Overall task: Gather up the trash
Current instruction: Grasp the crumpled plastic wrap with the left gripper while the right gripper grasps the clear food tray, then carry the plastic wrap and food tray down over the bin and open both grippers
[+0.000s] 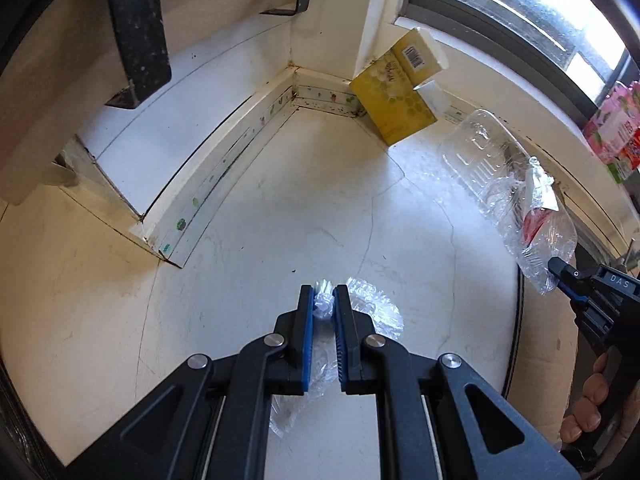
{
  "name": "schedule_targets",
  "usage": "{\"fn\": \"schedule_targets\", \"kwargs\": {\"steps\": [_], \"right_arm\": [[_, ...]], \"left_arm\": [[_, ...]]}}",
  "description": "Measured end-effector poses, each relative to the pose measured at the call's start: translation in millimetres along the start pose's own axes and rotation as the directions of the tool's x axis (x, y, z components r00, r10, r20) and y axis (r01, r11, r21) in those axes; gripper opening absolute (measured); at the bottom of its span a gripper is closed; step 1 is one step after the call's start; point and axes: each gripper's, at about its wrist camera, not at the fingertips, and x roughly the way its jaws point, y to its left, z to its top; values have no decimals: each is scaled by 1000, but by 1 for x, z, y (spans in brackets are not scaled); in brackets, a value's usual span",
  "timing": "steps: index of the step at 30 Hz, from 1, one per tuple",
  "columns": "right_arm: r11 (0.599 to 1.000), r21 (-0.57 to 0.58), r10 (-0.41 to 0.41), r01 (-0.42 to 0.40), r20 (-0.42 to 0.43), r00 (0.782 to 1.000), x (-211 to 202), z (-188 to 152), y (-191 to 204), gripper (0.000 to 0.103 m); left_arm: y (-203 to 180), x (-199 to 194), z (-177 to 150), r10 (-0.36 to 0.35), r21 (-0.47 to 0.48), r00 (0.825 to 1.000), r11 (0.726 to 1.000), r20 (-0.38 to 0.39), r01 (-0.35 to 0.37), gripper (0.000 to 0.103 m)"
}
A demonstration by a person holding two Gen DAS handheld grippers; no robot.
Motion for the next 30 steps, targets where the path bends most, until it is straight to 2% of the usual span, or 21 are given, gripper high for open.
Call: {"fn": "schedule_targets", "kwargs": {"steps": [6, 11, 16, 24, 30], "right_arm": [[1000, -14, -25, 26, 82, 996, -65, -54, 5, 6], [998, -8, -54, 56, 128, 990, -115, -119, 9, 6], [996, -10, -87, 90, 156, 984, -155, -188, 7, 6], [977, -94, -172, 190, 169, 970, -207, -261, 3, 6], [955, -184, -205, 234, 163, 965, -220, -291, -3, 6]], "left_arm": [[4, -42, -34, -98, 73, 994, 993, 49, 94, 7], [21, -75, -61, -184, 100, 980, 979, 70, 177, 7], [35, -103, -88, -230, 143, 966, 967, 122, 212, 7], [50, -114, -142, -278, 136, 960, 953, 38, 271, 7], [55, -124, -186, -280, 115, 960, 954, 6, 277, 7]]}}
